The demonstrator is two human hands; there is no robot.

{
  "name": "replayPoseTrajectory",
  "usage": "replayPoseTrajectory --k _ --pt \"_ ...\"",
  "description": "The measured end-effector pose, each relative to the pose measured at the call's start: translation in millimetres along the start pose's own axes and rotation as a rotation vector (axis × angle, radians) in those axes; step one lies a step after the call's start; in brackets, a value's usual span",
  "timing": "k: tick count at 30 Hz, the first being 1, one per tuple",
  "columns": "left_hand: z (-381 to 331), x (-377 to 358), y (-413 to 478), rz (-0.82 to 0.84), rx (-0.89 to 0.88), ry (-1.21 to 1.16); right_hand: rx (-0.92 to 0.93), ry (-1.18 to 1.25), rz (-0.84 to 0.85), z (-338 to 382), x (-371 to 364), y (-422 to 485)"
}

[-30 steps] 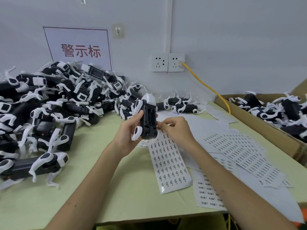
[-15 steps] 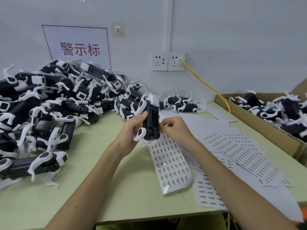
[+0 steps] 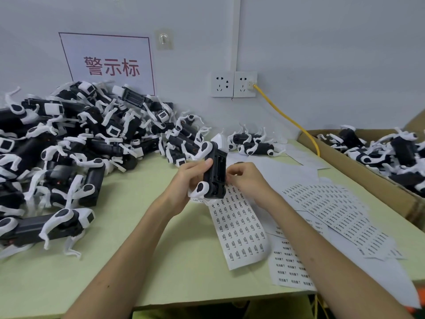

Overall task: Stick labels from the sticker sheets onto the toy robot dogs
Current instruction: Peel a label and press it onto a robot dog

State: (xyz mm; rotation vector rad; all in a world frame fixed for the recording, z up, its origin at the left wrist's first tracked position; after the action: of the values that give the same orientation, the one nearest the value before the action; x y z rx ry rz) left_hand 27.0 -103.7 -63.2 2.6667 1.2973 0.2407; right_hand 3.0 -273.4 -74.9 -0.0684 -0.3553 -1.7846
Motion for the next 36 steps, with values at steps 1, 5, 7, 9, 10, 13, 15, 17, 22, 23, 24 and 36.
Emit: replayPoseTrajectory --k 1,5,7,9,10,13,15,17,22,23,24,36 --pt "0 -1 0 0.002 0.003 -0.006 0.003 0.004 -0.037 0 2 0" --pt "0 2 1 -0.014 0.028 -0.020 0.075 0.079 -0.253 4 16 1" --pt "-1 6 1 -0.055 0.047 -0.001 0.101 0.157 -0.297 7 22 0" --pt "0 10 2 -0.108 0.071 0.038 0.106 0.227 -0.288 9 23 -2" --pt "1 12 3 -0.133 0.083 0.054 0.105 0.259 -0.271 10 22 -2" --pt "3 19 5 -0.167 0.113 0.050 0.091 0.337 -0.216 11 16 -2" --pt "3 20 3 -0.135 0.137 -0.001 0.076 0.382 -0.187 10 15 -2" --pt "3 18 3 -0.105 0.147 -0.029 0.068 0.399 -0.165 8 15 -1" --pt "2 16 2 -0.069 0.169 0.014 0.092 0.309 -0.185 7 15 1" --pt "1 16 1 -0.067 0.174 0.038 0.104 0.278 -0.197 8 15 1" --pt "0 16 0 -0.076 0.181 0.065 0.114 0.255 -0.204 9 15 1" --pt "-10 42 -3 -0.482 0.086 0.395 0.191 0.228 -0.187 9 8 -1"
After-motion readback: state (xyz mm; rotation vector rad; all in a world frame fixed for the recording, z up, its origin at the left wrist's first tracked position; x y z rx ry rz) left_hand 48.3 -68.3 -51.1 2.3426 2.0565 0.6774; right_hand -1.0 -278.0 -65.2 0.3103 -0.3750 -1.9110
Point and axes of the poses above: each hand's wrist, its own y-axis towards the middle knuckle, its own x-axis out of the back of the hand, z = x × y, the point moved 4 cm from there along y, towards the middle knuckle, and after that the axes turned 11 degrees about y, right-handed, at the moved point
